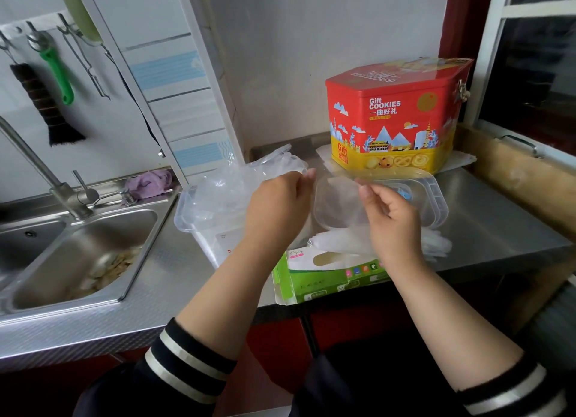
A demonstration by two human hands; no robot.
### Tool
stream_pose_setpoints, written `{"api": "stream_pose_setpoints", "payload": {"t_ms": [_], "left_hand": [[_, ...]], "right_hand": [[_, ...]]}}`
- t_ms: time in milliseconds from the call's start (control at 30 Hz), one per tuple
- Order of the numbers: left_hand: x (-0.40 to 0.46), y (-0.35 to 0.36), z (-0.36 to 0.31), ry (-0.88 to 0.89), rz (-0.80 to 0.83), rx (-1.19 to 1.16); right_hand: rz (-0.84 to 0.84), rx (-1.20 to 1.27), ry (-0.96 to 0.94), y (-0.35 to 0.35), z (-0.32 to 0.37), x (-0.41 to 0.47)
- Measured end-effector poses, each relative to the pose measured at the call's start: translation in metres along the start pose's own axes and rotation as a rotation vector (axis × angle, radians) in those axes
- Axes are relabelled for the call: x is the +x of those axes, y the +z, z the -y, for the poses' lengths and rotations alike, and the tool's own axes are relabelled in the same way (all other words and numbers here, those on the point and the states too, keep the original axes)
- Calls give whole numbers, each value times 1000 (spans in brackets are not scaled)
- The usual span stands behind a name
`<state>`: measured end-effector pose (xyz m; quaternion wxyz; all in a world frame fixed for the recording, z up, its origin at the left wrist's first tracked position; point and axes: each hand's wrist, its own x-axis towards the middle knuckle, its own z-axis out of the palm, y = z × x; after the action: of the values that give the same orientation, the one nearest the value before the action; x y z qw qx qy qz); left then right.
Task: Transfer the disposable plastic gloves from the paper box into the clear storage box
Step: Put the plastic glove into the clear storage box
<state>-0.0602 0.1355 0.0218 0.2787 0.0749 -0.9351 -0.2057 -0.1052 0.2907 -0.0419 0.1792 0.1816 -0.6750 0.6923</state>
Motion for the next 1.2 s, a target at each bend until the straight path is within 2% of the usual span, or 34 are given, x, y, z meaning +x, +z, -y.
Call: {"api": "stream_pose_setpoints", "payload": {"t_ms": [67, 200, 267, 367, 467, 600, 767, 867, 933, 1067, 1200], "left_hand": [[2, -6, -5, 10, -38, 72], [6, -15, -15, -12, -31, 25], [11, -16, -18, -49, 55, -91], [17, -14, -34, -143, 288, -362], [24, -1, -42, -128, 357, -310], [30, 7, -34, -99, 304, -221], [57, -25, -17, -72, 55, -165], [74, -48, 11, -133, -33, -97], [78, -59, 35, -207, -39, -47], [77, -65, 79, -378, -32, -92], [68, -67, 104, -430, -25, 57]], "right_hand": [[-37, 56, -42, -1, 7, 0], [-69, 126, -81, -3, 13, 0], [-63, 137, -86, -3, 14, 1], [-23, 134, -101, -2, 10, 1], [54, 66, -112, 3, 4, 3], [130, -162, -268, 3, -9, 3], [187, -376, -427, -4, -16, 3], [250, -462, -415, -5, -18, 2], [293, -543, -407, -6, -19, 0], [436, -697, -312, -9, -23, -2], [491, -775, -264, -10, -23, -7]]}}
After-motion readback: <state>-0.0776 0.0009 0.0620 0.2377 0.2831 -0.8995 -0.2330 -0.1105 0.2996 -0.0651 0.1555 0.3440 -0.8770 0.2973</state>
